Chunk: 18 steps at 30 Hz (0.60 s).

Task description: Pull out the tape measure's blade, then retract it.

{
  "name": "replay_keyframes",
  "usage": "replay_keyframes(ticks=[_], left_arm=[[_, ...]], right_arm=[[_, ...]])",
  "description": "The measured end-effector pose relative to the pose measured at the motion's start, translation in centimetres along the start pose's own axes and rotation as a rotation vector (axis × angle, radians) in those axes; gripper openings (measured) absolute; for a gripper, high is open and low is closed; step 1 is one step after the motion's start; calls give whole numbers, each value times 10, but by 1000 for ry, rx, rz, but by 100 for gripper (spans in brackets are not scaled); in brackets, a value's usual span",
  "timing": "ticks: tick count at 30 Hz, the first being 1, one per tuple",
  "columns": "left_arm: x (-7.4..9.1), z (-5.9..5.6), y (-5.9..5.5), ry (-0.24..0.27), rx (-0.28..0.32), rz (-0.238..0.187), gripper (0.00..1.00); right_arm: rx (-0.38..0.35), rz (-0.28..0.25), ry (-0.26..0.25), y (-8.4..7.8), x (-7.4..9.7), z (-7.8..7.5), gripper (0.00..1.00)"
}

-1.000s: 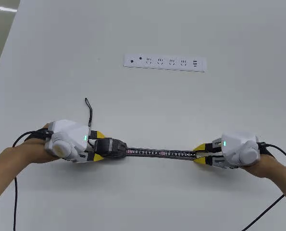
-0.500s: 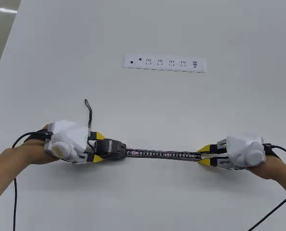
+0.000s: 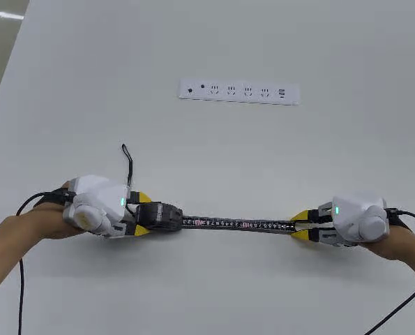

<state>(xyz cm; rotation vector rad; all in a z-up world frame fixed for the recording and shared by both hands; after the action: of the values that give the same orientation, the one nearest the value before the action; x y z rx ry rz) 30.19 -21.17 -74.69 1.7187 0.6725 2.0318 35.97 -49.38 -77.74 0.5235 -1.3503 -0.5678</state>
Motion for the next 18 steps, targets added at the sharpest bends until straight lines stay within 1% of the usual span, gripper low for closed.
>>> replay_keyframes(ticks=[13, 18], left_arm=[[0, 0, 0, -4, -3, -1, 27], [-1, 0, 1, -8, -14, 3, 27]], right_arm=[[6, 3, -3, -1, 0, 0, 9], [4, 2, -1, 0, 0, 0, 10]])
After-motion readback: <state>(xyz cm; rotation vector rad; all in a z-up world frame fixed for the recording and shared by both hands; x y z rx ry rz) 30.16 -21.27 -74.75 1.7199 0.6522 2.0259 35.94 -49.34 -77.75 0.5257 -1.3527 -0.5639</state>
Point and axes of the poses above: the centre of the closed fingertips' face, and the gripper's own axes: x roughly backward along the fingers, z roughly to its left, y roughly out of its top, the point moved 1 cm from there along x, roughly backward along the fingers, and after that the axes turned 9 degrees about -x, right-handed, at the moved point
